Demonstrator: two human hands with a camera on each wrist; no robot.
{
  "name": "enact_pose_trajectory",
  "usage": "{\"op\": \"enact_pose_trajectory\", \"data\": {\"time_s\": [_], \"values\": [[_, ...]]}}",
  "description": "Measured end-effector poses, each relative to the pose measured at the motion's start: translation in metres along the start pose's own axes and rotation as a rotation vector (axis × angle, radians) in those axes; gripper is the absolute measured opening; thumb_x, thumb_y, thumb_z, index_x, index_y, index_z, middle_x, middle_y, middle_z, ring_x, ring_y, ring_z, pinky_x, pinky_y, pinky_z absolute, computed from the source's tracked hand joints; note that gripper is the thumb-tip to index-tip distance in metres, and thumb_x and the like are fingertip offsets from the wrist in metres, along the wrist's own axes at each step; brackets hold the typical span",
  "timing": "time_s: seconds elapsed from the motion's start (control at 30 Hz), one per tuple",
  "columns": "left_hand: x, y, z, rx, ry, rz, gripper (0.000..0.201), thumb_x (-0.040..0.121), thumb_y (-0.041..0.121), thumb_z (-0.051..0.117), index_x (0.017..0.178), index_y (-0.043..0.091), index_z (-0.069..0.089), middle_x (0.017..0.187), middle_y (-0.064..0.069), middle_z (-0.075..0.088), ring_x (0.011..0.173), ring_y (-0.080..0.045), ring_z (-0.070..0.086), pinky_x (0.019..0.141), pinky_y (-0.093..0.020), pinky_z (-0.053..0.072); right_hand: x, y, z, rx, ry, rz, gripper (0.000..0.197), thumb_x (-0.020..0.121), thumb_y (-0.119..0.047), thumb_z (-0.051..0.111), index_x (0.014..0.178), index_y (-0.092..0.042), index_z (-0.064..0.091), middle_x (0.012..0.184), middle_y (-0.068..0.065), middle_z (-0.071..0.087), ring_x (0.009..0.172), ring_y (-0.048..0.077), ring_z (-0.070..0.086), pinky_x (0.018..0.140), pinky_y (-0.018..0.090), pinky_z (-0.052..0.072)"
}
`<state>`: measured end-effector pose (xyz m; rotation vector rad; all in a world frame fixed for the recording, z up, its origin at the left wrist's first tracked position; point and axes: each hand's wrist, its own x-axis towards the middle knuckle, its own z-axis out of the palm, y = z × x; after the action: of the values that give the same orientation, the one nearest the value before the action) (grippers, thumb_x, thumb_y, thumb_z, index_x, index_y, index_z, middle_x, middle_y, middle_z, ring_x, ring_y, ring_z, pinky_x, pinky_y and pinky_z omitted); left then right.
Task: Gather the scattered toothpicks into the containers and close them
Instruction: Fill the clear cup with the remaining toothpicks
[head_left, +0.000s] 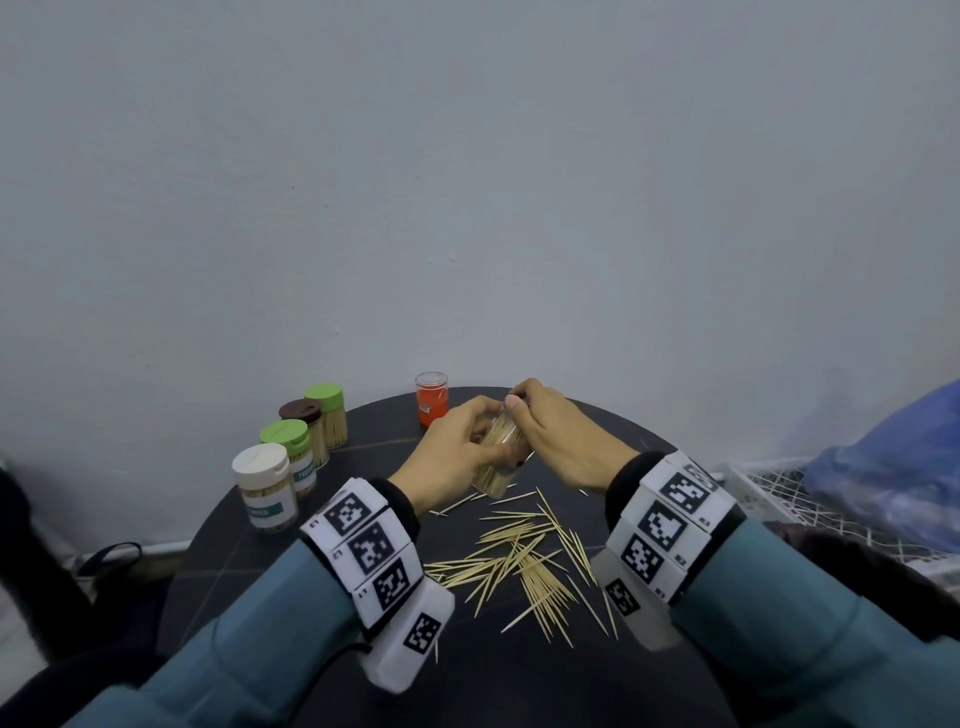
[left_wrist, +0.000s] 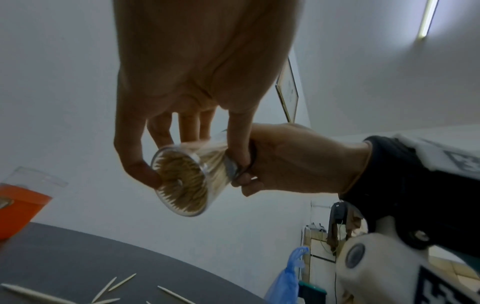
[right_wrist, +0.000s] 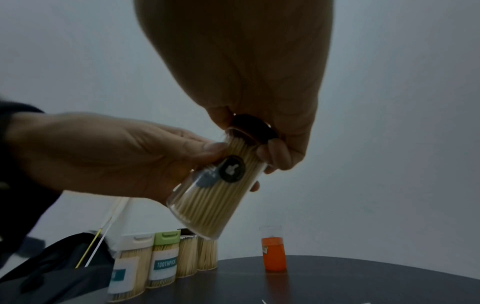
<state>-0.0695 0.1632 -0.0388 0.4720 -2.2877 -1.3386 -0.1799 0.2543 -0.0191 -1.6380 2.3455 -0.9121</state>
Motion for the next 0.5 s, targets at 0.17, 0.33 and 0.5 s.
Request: {"op": "enact_pose_trajectory", "data": {"time_s": [0.17, 0.33, 0.5], "values": [[-0.002, -0.002, 0.01, 0.078, 0.096, 0.026, 0.037, 0.087, 0.013, 0.066, 0.12, 0.014, 0.05, 0.107, 0.001, 0.064, 0.096, -0.01, 0.062, 0.069, -0.01, 0.048, -0.004, 0.0, 0.0, -0.021, 0.004, 0.001, 0.041, 0.101, -0.035, 0.023, 0.127, -0.008, 0.039, 0.125, 0.014, 0.047, 0.11, 0.027, 0.051, 0.094, 0.036, 0.041], [0.002, -0.007, 0.005, 0.119, 0.079, -0.022, 0.045, 0.081, 0.013, 0.072, 0.119, 0.018, 0.049, 0.106, 0.003, 0.059, 0.089, -0.005, 0.055, 0.064, -0.005, 0.043, -0.007, 0.006, -0.005, 0.021, -0.086, -0.036, 0.048, 0.101, -0.037, 0.025, 0.136, -0.007, 0.037, 0.132, 0.011, 0.047, 0.118, 0.02, 0.046, 0.098, 0.031, 0.037], [0.013, -0.01, -0.018, 0.082, 0.216, -0.099, 0.056, 0.076, 0.017, 0.079, 0.121, 0.012, 0.046, 0.113, -0.002, 0.059, 0.106, -0.016, 0.056, 0.091, -0.027, 0.043, -0.012, 0.023, -0.004, -0.05, -0.171, -0.012, 0.052, 0.1, -0.035, 0.03, 0.142, -0.005, 0.03, 0.143, 0.011, 0.04, 0.127, 0.022, 0.043, 0.105, 0.029, 0.033]]}}
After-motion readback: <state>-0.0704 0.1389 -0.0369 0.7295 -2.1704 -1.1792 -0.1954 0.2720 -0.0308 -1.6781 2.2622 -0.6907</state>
